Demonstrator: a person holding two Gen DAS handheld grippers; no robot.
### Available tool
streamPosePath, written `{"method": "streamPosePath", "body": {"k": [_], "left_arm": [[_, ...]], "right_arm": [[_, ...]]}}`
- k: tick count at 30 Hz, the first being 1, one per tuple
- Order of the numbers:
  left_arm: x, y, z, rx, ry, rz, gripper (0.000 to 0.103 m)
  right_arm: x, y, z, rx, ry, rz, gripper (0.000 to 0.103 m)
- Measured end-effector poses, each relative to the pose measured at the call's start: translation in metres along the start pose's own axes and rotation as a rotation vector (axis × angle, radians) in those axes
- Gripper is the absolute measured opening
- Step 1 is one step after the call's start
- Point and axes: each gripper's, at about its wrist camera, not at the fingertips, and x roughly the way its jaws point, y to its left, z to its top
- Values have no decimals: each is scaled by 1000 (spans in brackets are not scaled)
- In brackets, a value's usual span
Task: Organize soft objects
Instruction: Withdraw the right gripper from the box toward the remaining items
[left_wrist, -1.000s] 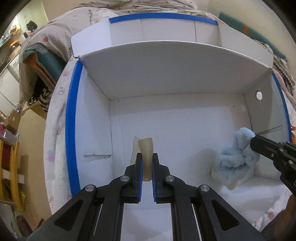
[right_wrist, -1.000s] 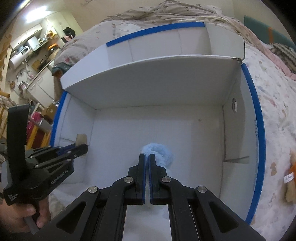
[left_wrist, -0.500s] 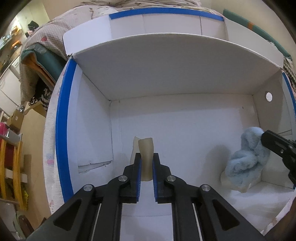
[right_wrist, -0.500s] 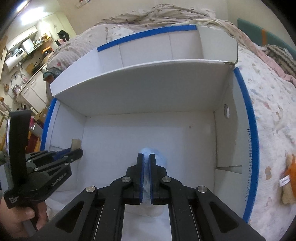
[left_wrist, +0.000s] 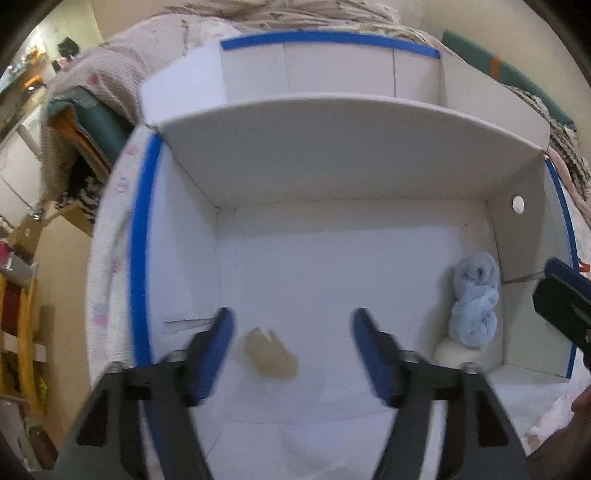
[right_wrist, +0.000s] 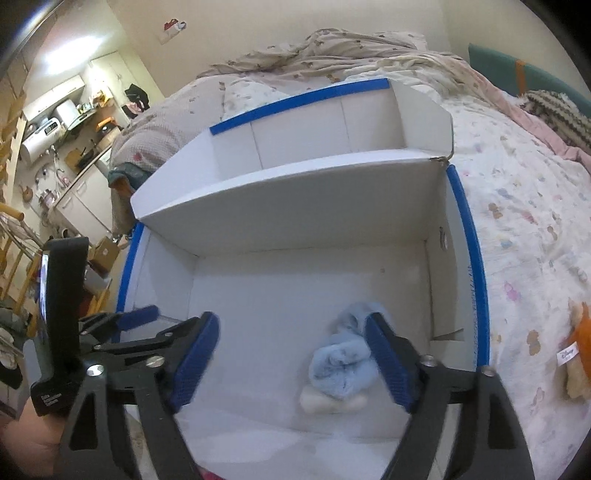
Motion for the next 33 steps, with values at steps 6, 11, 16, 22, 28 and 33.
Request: {"method": "streamPosePath", "body": {"k": [6, 11, 16, 22, 28, 33], "left_arm": [[-21, 7, 4, -19, -46, 6, 73], [-36, 16, 3, -24, -80, 26, 73], [-52, 22, -1, -45, -108, 28, 73], [-71, 34, -10, -77, -130, 28, 73], [-92, 45, -28, -77, -163, 14, 73], [-106, 54, -58, -61, -201, 9, 73]], "right_arm": [[-12, 0, -6, 25, -21, 1, 102], [-24, 2, -11, 30, -38, -3, 102], [-39, 5, -17, 41, -52, 9, 102], [-54, 11, -25, 39, -63, 19, 102], [-70, 18, -39, 25, -76, 19, 102], [-77, 21, -63, 40, -56, 37, 102]]}}
